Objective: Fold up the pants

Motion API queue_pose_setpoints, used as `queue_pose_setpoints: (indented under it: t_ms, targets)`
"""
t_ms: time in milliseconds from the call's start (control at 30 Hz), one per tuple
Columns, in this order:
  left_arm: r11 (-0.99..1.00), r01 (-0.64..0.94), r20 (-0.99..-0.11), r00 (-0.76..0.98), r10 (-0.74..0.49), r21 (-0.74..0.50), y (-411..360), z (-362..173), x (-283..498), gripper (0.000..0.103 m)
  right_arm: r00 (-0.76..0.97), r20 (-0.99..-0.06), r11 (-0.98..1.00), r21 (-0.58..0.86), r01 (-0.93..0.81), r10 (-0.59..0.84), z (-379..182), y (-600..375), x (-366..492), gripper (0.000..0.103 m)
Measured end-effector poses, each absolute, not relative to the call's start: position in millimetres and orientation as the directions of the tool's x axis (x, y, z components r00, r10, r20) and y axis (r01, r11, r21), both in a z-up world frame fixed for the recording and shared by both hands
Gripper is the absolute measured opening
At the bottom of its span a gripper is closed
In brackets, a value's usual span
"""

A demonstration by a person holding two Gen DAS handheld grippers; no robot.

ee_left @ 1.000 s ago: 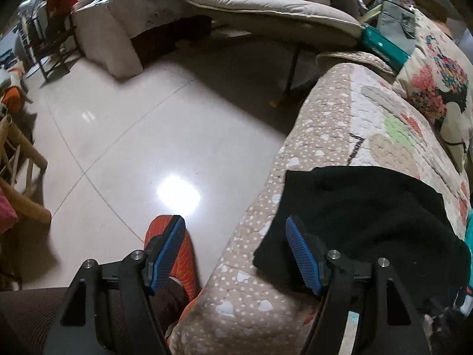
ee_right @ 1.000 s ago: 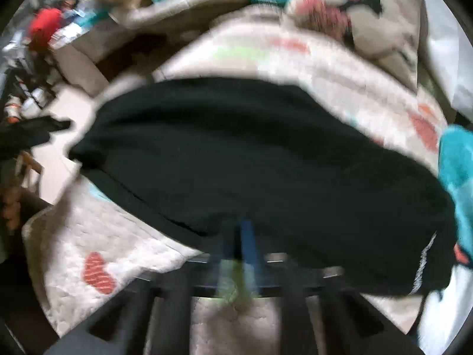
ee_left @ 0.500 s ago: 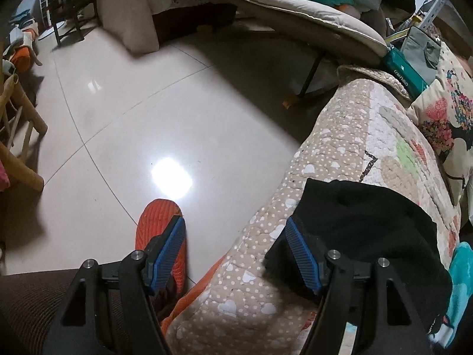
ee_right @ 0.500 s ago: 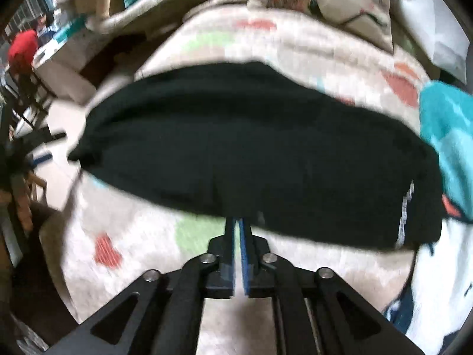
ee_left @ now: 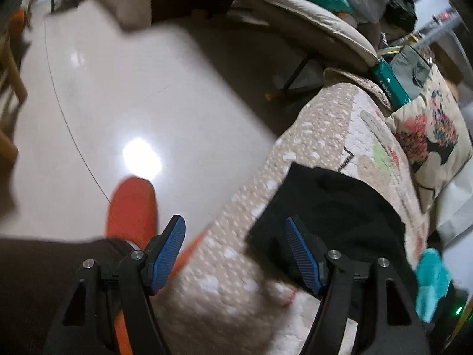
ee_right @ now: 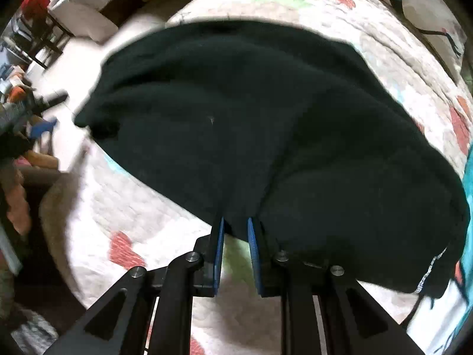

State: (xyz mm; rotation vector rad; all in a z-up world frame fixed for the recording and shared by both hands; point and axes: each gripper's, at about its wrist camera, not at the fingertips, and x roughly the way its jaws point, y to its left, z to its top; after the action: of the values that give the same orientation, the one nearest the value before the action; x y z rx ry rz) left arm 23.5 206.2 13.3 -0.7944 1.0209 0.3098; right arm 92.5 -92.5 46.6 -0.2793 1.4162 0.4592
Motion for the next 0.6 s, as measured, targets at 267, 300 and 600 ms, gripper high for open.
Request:
queue_pose_setpoints:
  t_ms: [267,300,600]
  targets:
    - [0.602,-0.631,-0.859,0.468,-0.209,-0.490,200.1,-22.2,35.1,0.070,0.196,-0.936,0.832,0.147,-0.535,0.291,92.0,-27.8,149.5,0.043]
    - [0.615,-0.622,-0.860,0.470,-0.200,-0.484,201.0,-22.3,38.0,0.070,0.199,-0.938,0.827,0.134,-0.545,0.283,89.3,-18.0,151.8,0.043]
    - [0.721,-0.609,-0.906,0.419,-0.062,-0.331,187.4,-20.7,64.4,0.070,0.168,-0.972,0.855,0.056,-0.516,0.165,27.0,0.8,186.6,0.043]
